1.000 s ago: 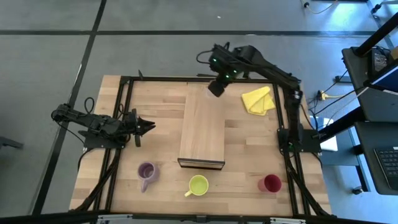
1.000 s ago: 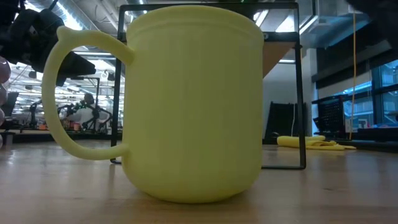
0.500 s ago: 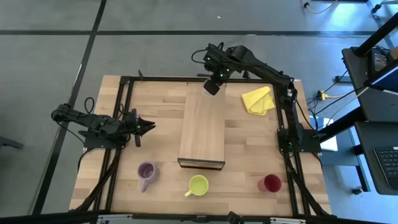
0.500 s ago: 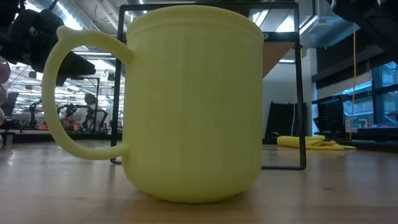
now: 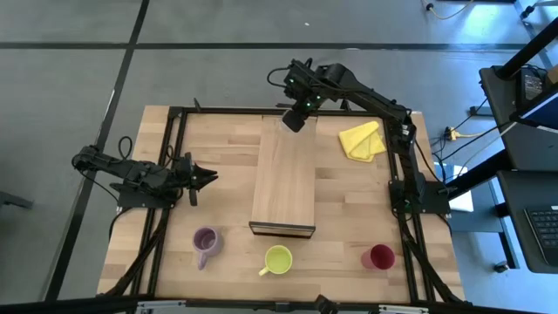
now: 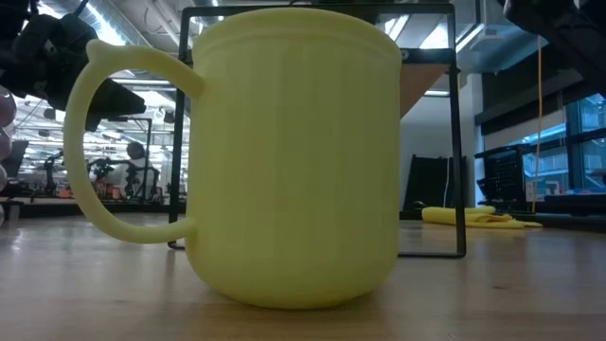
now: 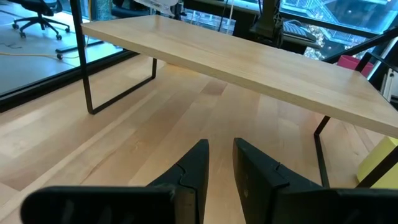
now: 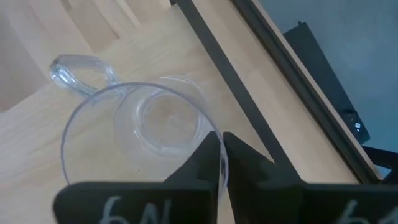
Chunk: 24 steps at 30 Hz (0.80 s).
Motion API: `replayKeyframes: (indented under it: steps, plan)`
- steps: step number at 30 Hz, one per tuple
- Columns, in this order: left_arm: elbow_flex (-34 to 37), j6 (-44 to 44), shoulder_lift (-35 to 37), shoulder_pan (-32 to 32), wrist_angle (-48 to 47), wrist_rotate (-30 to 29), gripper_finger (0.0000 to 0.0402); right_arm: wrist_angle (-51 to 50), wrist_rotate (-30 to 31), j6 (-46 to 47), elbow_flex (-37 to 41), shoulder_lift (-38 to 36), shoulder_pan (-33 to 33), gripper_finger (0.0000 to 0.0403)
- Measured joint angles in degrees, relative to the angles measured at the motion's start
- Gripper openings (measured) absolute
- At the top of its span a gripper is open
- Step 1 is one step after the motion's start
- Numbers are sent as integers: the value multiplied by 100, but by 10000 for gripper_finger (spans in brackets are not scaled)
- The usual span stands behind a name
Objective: Stack small to large cups/mugs on shelf
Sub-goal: Put the transparent mug on the shelf
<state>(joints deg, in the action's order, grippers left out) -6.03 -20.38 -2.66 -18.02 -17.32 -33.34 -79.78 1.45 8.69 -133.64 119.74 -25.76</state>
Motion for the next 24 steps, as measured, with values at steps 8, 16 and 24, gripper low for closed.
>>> replayKeyframes:
  steps: [8, 16, 24]
  plan:
    - [-1, 2, -1, -1, 0, -1, 68, 34, -1, -10, 4, 0, 0, 66]
    - [1, 1, 0, -1, -1, -1, 68, -79, -2, 0, 4, 127, 0, 69]
    - [0, 1, 0, -2, -1, 0, 68, 65, -3, -29, 9, 354, 32, 50]
